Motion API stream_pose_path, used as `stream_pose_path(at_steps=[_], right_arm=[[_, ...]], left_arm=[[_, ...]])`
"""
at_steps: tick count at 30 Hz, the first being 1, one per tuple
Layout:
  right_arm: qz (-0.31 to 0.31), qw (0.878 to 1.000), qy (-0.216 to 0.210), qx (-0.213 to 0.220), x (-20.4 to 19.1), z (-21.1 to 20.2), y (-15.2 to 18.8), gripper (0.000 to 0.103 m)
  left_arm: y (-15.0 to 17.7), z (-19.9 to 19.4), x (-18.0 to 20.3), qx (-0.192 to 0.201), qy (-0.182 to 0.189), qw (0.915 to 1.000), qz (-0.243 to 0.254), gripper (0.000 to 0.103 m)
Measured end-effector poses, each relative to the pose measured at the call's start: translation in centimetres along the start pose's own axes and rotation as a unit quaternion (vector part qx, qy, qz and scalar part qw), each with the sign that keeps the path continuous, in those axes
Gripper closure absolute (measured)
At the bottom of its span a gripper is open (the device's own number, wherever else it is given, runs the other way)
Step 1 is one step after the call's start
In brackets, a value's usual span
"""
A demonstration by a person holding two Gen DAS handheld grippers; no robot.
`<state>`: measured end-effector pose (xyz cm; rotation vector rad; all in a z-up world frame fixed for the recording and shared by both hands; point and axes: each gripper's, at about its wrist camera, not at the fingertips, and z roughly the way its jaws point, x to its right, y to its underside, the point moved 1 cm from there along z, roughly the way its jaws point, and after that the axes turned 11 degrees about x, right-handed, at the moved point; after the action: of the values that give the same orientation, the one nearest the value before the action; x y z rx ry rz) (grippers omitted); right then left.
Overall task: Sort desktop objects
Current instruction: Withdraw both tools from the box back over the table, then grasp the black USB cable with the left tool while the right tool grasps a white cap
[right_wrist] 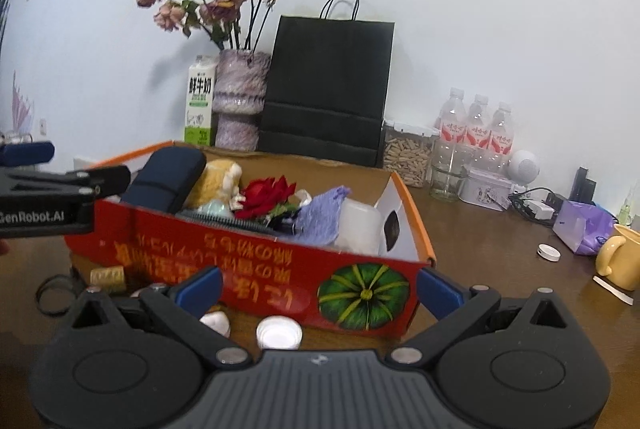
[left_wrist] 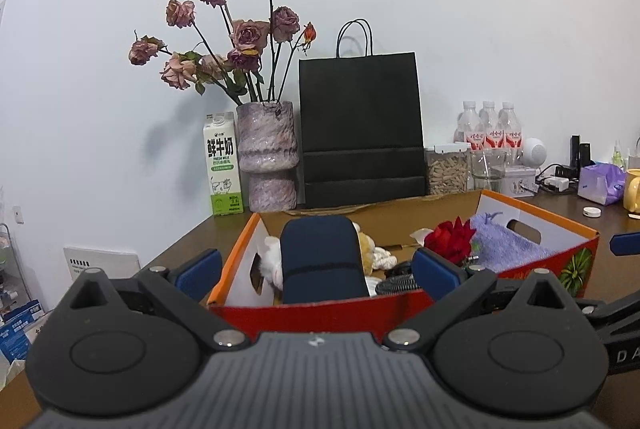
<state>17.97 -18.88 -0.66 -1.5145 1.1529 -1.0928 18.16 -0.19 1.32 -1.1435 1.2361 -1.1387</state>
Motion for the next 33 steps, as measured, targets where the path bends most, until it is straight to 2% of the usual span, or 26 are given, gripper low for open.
stream_pose_path(at_steps=[9,13,16,24,33], right_arm=[[-0.010,0.999,-0.009,-0.037,-0.5,-1.6,0.9,0.000],[-0.003,0.998,-0.014,-0.065,-0.3,-1.5,1.3,0.000],[0.005,0.996,-0.021,-0.090,-0.2,-1.2,1.6,0.000],[0.026,0.989,-0.037,-0.143,0.1,-0.4,2.6,0.000],[0.058,0.985,-0.043,-0.155,0.7,0.0,2.8,0.000]], left_arm=[[0.6,-1.8,-0.9,-0.043,0.008,0.9991,0.000,0.000],[1.2,-2.3,-1.4,-0.065,0.011,0.9977,0.015,0.000],[1.4,-2.5,-2.1,-0.077,0.012,0.9969,0.007,0.000],[2.4,-2.0,-3.5,-0.158,0.035,0.9867,-0.020,0.000],[3.8,-0.8,-3.7,-0.214,0.048,0.9755,-0.023,0.000]])
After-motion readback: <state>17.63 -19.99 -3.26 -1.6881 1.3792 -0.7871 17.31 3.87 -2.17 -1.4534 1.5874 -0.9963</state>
